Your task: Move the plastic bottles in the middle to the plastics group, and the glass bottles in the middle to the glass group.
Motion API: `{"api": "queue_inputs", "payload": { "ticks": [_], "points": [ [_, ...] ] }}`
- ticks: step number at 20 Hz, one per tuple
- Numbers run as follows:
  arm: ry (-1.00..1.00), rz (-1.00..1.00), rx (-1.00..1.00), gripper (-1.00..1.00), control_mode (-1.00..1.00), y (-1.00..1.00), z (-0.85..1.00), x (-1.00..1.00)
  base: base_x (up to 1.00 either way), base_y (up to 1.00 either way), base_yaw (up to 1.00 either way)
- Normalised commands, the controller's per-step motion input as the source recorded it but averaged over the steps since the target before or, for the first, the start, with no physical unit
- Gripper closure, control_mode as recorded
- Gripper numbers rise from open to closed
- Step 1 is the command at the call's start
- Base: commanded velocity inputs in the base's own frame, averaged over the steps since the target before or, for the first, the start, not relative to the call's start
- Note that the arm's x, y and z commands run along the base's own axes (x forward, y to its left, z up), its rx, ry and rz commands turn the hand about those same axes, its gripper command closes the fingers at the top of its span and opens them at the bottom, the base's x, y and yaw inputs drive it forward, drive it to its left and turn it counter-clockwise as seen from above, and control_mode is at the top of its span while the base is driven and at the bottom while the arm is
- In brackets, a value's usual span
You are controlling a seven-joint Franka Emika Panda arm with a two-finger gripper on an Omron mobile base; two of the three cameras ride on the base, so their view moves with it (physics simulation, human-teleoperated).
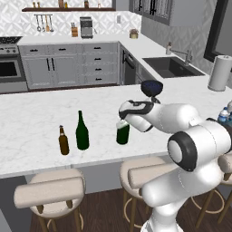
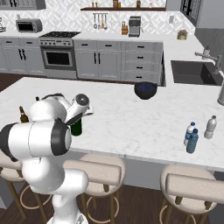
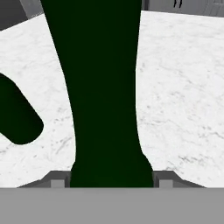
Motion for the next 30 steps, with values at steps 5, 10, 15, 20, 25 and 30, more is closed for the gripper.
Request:
{"api": "queue_inputs", "payload": {
  "ticks": [5, 10, 15, 20, 25, 30],
  "points": [
    [-0.05, 0.16, 0.0, 1.0, -1.0, 0.62, 0.01, -0.01, 0.0, 0.0, 0.0],
    [-0.03, 0.13, 0.0, 1.0, -1.0, 0.57, -0.04, 0.02, 0.0, 0.0, 0.0],
    [-0.05, 0.09, 0.0, 1.0, -1.0, 0.38, -0.01, 0.13, 0.0, 0.0, 0.0],
    [-0.1, 0.08, 0.0, 1.0, -1.0, 0.32, -0.02, 0.19, 0.0, 0.0, 0.0],
    [-0.03, 0.05, 0.0, 1.0, -1.0, 0.21, -0.13, 0.1, 0.0, 0.0, 0.0],
    [0.0, 0.02, 0.0, 1.0, -1.0, 0.0, -0.32, 0.01, 0.0, 0.0, 0.0]
  ]
}}
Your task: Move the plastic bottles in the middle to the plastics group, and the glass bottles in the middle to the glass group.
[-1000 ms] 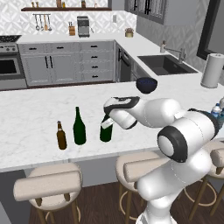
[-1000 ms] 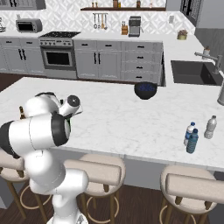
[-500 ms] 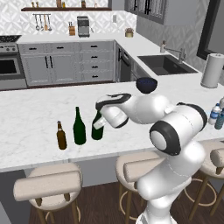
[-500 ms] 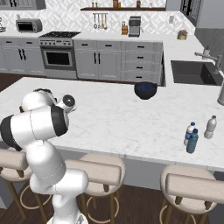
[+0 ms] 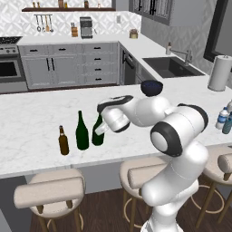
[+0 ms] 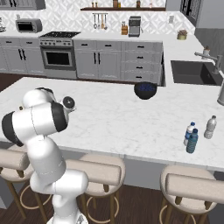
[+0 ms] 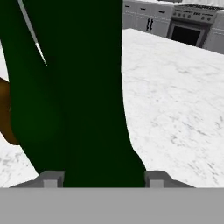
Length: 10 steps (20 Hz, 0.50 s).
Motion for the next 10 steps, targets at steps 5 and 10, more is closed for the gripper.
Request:
{"api": "queue_inputs", "payload": {
  "ticks": [5, 10],
  "points": [
    [0.0, 0.0, 0.0, 1.0, -1.0, 0.0, -0.29, 0.01, 0.0, 0.0, 0.0],
    [0.0, 0.0, -0.04, -1.0, -1.0, 0.0, -0.1, 0.0, 0.0, 0.0, 0.0]
  ]
}}
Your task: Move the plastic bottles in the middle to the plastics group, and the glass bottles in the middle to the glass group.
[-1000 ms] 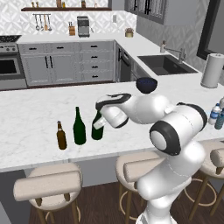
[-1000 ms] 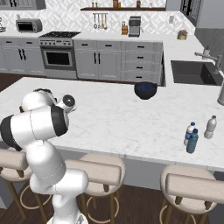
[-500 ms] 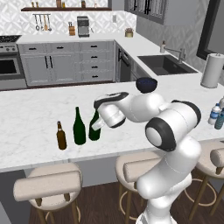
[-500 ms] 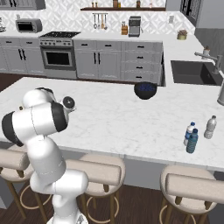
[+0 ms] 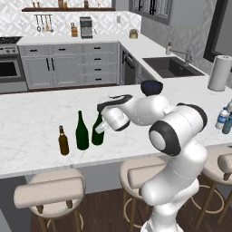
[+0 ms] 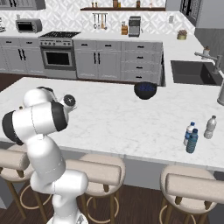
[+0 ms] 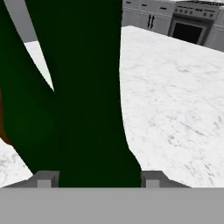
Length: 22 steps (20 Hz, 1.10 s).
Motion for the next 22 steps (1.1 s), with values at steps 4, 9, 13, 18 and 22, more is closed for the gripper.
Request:
{"api": "queue_inputs", "payload": {
  "ticks": [4, 9, 13, 18, 22],
  "points": [
    [0.0, 0.0, 0.0, -1.0, -1.0, 0.0, 0.03, 0.0, 0.0, 0.0, 0.0],
    [0.0, 0.0, 0.0, -1.0, -1.0, 0.0, 0.18, 0.0, 0.0, 0.0, 0.0],
    [0.0, 0.0, 0.0, -1.0, -1.0, -0.01, 0.29, 0.0, 0.0, 0.0, 0.0],
    [0.0, -0.01, 0.0, -1.0, -1.0, -0.19, 0.44, -0.12, 0.0, 0.0, 0.0],
    [0.0, -0.05, 0.0, -1.0, -1.0, -0.38, 0.45, -0.17, 0.0, 0.0, 0.0]
  ]
}}
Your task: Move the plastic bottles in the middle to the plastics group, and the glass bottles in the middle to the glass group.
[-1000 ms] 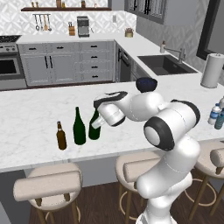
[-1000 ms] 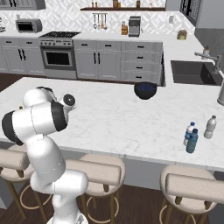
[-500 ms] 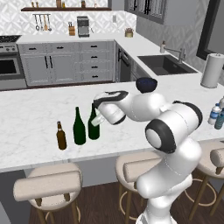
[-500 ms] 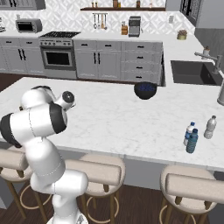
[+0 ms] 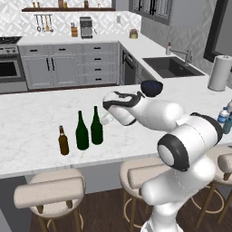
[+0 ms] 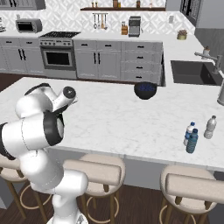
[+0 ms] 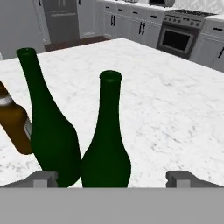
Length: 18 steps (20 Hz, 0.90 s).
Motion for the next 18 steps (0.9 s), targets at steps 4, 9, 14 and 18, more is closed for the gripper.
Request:
{"api": "queue_inputs", "payload": {
  "ticks": [4, 9, 14, 18],
  "points": [
    [0.0, -0.04, 0.0, -1.0, -1.0, -0.56, 0.44, -0.36, 0.0, 0.0, 0.0],
    [0.0, -0.11, 0.0, -1.0, -1.0, -0.75, 0.37, -0.57, 0.0, 0.0, 0.0],
    [0.04, -0.37, 0.0, -1.0, -1.0, -0.69, 0.29, -0.42, 0.0, 0.0, 0.0],
    [0.14, -0.4, 0.0, -1.0, -1.0, -0.66, 0.38, -0.33, 0.0, 0.0, 0.0]
  ]
}}
